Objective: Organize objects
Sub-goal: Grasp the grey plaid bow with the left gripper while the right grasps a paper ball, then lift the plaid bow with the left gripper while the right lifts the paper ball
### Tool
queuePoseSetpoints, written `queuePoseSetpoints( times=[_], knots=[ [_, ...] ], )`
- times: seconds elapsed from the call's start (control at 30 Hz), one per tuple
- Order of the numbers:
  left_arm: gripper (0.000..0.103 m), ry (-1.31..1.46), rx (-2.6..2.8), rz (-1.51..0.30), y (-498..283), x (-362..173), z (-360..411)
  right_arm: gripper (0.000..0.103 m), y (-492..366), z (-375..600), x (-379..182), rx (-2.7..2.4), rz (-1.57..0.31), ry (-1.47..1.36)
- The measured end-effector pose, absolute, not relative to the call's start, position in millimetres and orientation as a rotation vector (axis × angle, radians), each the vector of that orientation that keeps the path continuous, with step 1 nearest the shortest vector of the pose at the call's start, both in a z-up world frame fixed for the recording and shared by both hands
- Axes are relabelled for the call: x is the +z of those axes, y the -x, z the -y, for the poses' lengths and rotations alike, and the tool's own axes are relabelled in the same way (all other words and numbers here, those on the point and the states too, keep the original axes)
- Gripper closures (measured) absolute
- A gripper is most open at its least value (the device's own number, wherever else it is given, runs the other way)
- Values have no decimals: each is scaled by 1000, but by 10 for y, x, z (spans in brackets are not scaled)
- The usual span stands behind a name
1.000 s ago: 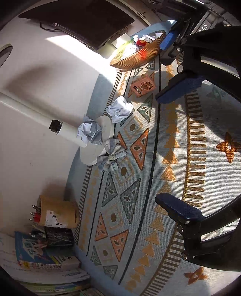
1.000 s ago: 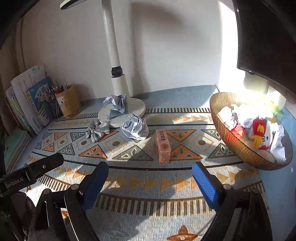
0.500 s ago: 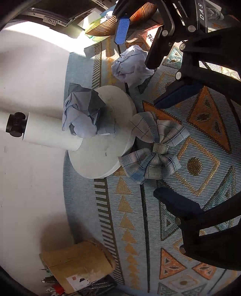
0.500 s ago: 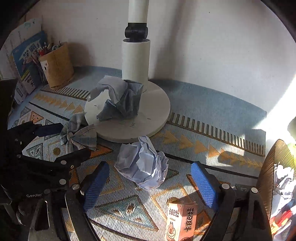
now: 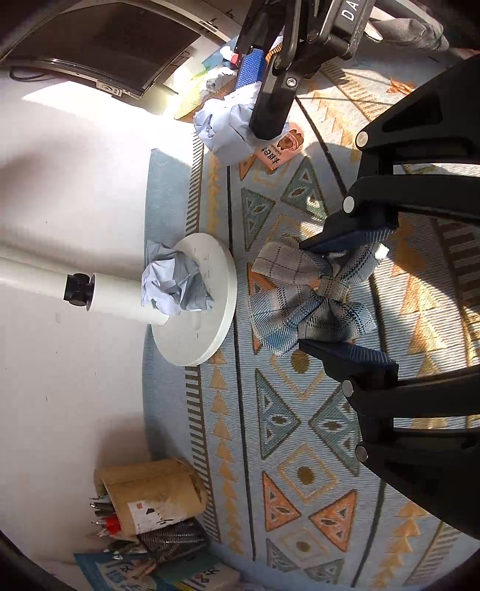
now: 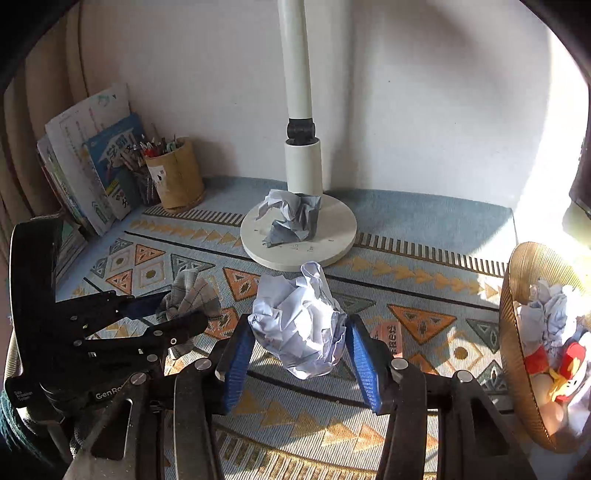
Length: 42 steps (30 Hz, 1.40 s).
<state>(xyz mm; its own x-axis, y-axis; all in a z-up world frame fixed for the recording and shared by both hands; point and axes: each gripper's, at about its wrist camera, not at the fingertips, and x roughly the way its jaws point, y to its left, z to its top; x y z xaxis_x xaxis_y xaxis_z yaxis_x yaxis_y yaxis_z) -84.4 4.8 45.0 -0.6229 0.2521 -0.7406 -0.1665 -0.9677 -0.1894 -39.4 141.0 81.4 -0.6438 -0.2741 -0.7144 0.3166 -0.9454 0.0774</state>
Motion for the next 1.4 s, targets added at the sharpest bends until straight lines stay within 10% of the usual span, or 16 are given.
queuePoseSetpoints(
  times=[0.43, 0.57, 1.4],
  knots=[
    [61, 1232, 2842, 75, -190, 209, -347, 51, -496, -1634, 212, -2627, -27, -1114],
    [61, 1239, 2840, 150, -163, 173, -275, 30, -521, -1719, 249, -2633, 44, -1068],
    [57, 1212, 2869, 103, -231, 173, -326, 36, -508, -1611, 151, -2597, 48, -1216]
  ],
)
